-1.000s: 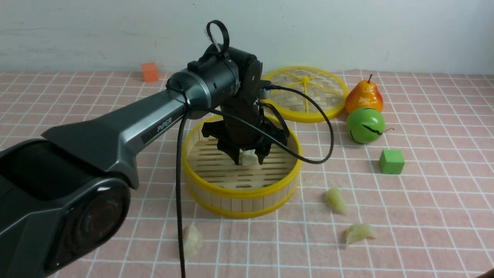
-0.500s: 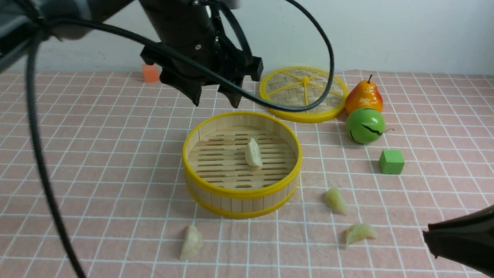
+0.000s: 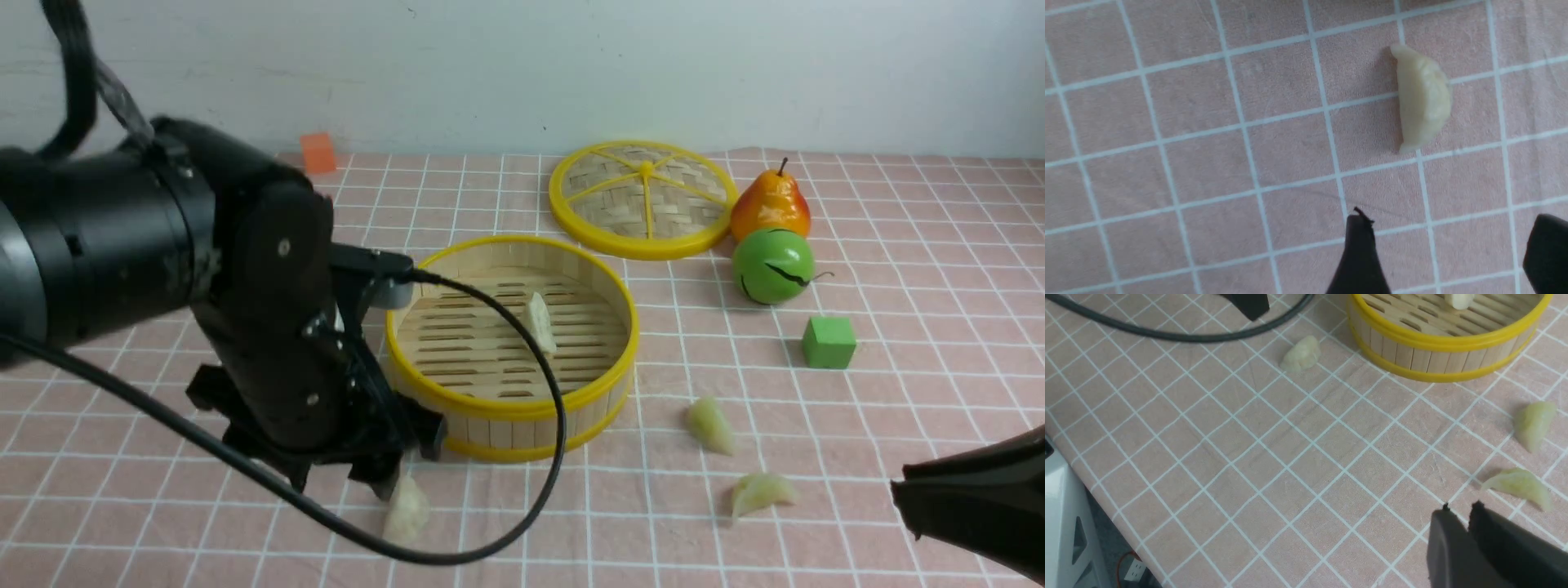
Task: Put the dumplings into the steamer on the table with the pink tablecloth.
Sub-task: 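Reach for and grasp a dumpling on the table with the left gripper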
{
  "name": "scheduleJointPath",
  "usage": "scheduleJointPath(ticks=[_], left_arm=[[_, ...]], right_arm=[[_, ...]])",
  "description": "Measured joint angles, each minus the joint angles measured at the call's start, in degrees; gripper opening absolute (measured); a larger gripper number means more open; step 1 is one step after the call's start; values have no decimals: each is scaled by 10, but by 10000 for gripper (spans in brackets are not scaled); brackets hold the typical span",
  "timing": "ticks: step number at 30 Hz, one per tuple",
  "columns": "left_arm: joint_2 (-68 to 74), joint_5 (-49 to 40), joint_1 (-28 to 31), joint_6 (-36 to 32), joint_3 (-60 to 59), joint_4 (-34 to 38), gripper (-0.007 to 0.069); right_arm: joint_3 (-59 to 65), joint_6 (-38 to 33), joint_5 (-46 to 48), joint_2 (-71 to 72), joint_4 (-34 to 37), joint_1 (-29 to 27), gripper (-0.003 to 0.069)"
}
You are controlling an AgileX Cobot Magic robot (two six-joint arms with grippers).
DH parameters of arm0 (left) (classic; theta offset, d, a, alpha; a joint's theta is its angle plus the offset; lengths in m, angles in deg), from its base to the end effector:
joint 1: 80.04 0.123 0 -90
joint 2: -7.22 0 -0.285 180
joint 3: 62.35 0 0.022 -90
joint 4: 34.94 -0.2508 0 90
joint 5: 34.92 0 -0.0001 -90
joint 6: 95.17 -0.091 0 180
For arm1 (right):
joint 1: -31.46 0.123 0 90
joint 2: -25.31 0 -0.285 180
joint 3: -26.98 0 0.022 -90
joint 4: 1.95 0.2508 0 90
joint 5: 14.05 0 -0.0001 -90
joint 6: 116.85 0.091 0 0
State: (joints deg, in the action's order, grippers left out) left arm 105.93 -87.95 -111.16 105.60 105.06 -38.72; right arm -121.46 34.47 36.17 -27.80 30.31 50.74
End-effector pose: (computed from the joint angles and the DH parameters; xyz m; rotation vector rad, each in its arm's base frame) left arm 0.2673 -0.1558 0.2466 0.3051 2.8526 -0.0976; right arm 0.1198 0.0815 0.3426 -0.7257 2.1462 0.5957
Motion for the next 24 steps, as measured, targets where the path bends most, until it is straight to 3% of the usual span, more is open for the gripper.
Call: scheduleJointPath(ticks=[9,17,22,24], left_arm=[[59,146,0,33,-35,12,499],[138,174,0,33,-35,7,460],[137,179,1,32,-34,4,251],[129,167,1,31,-28,4,221]], right_arm=[[0,0,15,0,7,0,84],[0,0,33,0,8,0,86],[0,0,33,0,8,0,92],[0,0,33,0,8,0,94]])
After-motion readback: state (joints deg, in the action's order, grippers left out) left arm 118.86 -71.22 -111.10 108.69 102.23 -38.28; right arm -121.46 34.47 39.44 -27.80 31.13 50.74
